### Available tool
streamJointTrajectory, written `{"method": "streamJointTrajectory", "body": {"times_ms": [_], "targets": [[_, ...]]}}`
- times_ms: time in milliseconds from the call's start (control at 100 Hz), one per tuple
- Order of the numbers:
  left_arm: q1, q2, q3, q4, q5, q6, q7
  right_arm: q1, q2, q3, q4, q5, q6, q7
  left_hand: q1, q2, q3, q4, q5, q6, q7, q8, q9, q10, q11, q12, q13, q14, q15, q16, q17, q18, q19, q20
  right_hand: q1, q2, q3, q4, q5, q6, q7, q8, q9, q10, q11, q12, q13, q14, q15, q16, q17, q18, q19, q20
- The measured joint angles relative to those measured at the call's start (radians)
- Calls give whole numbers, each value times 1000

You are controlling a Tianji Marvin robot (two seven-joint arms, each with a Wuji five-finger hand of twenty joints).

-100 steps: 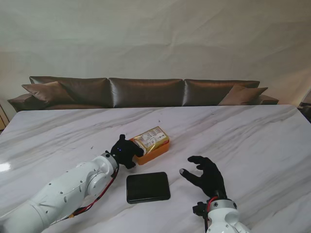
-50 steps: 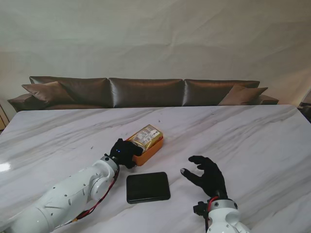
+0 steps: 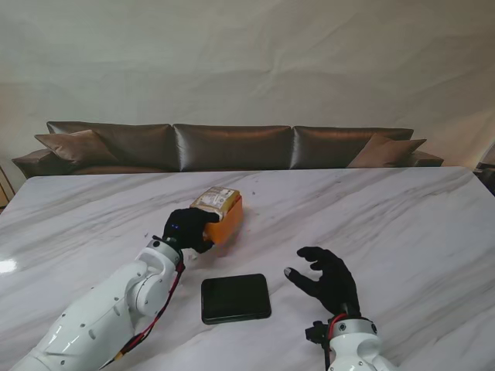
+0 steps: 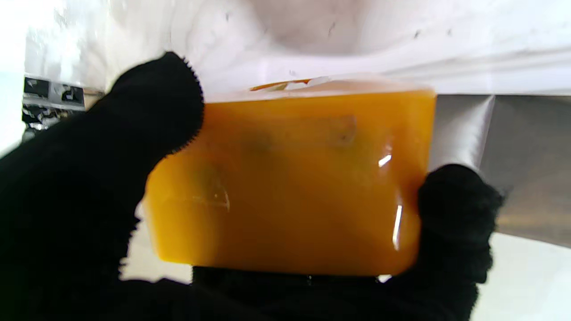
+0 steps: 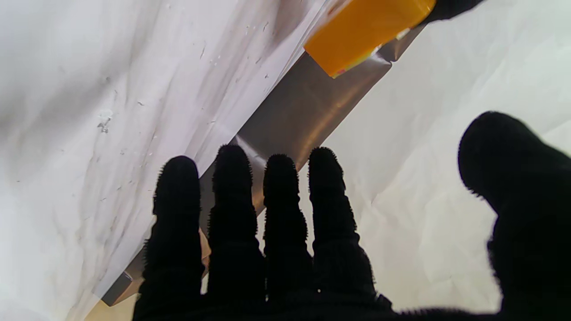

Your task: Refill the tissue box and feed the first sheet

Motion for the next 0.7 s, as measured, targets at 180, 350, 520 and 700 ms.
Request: {"method": "streamJointTrajectory", "body": {"times_ms": [180,350,520,700], "targets": [[82,2,-98,-141,-4,17,-14,-6,6,-30,-11,-39,1,-9,-24,0,-1,67,6,11,0,15,32,0,0,15,66,-6,7,0,74,65,27,-42,0,0,-2,0,10,0,13,8,16,0,10,12,20,8,25,15,15,0,14,1],[153,1,-167,-268,-93,15,-66,-15,12,-62,-27,-99,0,-11,-40,0,-1,97,14,15,1,16,47,0,3,17,94,-9,7,0,114,78,37,-54,-46,0,-12,0,10,0,12,10,17,0,20,24,33,13,40,27,27,1,37,2],[196,3,-204,-369,-156,1,-153,-10,17,-110,-36,-119,14,-24,-41,0,-11,122,15,17,1,18,49,1,6,18,94,-12,21,0,125,78,48,-65,-131,36,-23,-41,-17,0,-18,23,17,0,20,37,47,37,63,51,43,1,61,14],[220,1,-210,-419,-241,-33,-151,-1,12,-155,-48,-120,56,-47,-52,0,-17,159,17,18,7,24,61,4,15,21,117,-19,28,0,162,82,50,-79,-205,83,-25,-113,-28,0,-16,37,38,0,23,51,100,66,101,77,87,4,105,26]]}}
